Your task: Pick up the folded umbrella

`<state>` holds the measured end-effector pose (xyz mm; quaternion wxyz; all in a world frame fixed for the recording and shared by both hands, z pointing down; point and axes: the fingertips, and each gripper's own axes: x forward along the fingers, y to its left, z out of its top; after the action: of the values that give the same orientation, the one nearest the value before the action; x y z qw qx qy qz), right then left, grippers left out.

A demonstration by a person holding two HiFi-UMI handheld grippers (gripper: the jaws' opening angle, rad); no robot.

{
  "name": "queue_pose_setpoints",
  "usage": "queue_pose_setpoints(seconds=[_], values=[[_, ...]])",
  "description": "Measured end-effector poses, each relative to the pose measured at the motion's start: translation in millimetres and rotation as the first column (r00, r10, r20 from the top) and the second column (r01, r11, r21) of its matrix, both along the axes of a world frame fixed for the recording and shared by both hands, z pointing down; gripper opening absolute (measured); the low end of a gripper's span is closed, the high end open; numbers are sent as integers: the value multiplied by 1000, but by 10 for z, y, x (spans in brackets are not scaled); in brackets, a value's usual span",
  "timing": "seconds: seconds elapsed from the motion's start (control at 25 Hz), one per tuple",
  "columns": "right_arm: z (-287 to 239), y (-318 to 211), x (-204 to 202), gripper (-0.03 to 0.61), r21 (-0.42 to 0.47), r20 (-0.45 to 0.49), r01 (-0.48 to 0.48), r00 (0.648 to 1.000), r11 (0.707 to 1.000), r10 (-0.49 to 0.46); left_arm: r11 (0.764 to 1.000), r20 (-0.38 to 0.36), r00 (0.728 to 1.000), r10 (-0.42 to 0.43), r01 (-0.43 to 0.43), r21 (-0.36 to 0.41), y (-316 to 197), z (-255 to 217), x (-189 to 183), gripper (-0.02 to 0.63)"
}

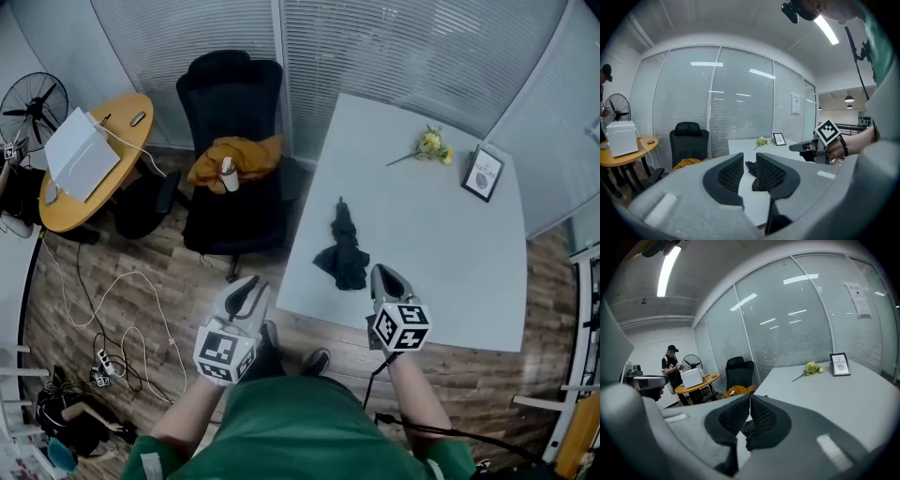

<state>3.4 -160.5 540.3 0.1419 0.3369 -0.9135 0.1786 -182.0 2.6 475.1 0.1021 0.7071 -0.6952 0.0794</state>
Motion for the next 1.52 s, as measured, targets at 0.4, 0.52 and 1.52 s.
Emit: queue_pose_setpoints(seconds=[0.4, 0.52, 1.52], values=[[696, -444, -604, 114, -133, -236, 22, 970, 991, -53, 978, -29, 978, 209, -208, 12, -855, 190, -505, 92], [956, -659, -801, 152, -186, -300, -2, 952, 983, -55, 973, -53, 972, 230, -230, 5, -1004, 257, -761, 98], [2367, -1163, -1211, 276, -454, -506, -127, 852, 882, -138, 983, -59, 987, 150, -155, -100, -1207, 539, -1904, 98]])
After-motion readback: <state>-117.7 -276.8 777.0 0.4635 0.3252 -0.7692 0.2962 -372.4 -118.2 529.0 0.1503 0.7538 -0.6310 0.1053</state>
